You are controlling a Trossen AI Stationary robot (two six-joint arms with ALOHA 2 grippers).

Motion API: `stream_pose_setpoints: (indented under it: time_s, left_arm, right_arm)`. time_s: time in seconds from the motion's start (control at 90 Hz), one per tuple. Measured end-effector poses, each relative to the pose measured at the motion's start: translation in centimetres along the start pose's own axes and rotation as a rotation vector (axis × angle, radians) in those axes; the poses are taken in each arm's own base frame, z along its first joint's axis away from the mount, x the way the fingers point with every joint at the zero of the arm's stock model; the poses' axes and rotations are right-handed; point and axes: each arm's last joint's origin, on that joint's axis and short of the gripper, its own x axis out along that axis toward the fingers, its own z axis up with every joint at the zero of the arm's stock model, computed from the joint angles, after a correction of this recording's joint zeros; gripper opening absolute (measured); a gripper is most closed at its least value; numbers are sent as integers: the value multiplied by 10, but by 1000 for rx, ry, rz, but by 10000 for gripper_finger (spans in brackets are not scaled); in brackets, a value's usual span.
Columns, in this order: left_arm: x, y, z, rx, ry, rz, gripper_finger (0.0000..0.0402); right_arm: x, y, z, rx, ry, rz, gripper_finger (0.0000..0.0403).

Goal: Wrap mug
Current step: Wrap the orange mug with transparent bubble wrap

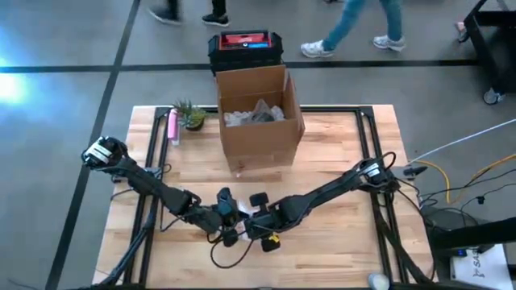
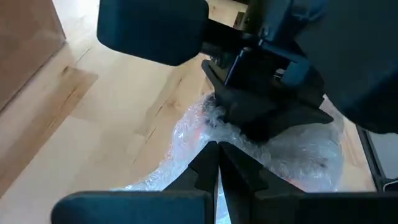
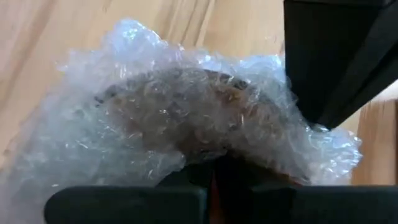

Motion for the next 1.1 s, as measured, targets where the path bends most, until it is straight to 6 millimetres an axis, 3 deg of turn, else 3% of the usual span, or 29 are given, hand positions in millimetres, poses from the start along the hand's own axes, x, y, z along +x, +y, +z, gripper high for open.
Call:
stream_pose_setpoints:
  time_s: [0.322, 0.589, 0.7, 0.889, 1.1]
  left_arm:
    - [-4, -7, 11, -7, -58, -102, 0]
    - [8, -5, -5, 43, 24, -85, 0]
    - [16, -5, -13, 38, 45, -83, 0]
    - [15, -5, -12, 42, 48, -81, 0]
    - [13, -5, -10, 42, 46, -80, 0]
  right_arm:
    - [0, -2, 2, 7, -17, -13, 0]
    - [-1, -2, 2, 5, -24, -11, 0]
    - [-15, -1, 4, 9, -37, -5, 0]
    - [-63, -1, 14, 0, -96, 4, 0]
    - [-74, -1, 16, 10, -146, 67, 0]
